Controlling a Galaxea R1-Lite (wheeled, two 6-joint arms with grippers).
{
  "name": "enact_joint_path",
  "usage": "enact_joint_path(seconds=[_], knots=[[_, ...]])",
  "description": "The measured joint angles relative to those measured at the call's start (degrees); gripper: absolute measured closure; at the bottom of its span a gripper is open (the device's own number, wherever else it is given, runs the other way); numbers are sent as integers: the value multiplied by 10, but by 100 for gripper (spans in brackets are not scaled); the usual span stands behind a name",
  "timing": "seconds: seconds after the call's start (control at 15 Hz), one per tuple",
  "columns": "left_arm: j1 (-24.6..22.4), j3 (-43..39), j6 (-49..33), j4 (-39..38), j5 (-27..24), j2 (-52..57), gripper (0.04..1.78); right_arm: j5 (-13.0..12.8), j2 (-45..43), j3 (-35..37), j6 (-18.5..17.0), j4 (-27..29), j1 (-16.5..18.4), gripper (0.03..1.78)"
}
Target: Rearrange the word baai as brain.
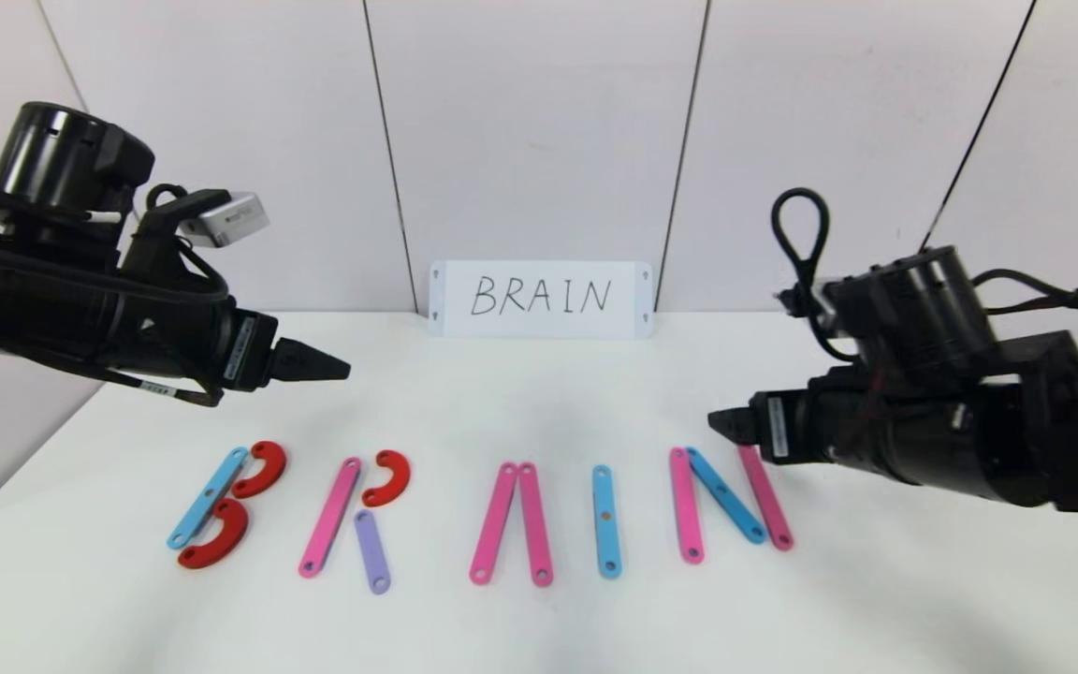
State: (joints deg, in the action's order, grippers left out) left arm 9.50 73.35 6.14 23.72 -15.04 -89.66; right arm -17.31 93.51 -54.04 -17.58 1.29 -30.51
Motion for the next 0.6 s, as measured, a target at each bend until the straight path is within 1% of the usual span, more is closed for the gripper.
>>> enact_joint_path(seconds=[0.2, 0.4, 0.53, 0.6], knots=[[-3, -71, -3, -35, 36, 59, 8, 13, -102, 57, 4, 0, -1, 8], [-20, -161, -3, -62, 61, 155, 8, 16, -215, 118, 26, 3, -2, 8], [-30, -215, -2, -69, 77, 230, 8, 17, -300, 154, 38, 20, -2, 8], [-34, -241, -2, -70, 85, 271, 8, 18, -346, 167, 42, 41, -3, 8]])
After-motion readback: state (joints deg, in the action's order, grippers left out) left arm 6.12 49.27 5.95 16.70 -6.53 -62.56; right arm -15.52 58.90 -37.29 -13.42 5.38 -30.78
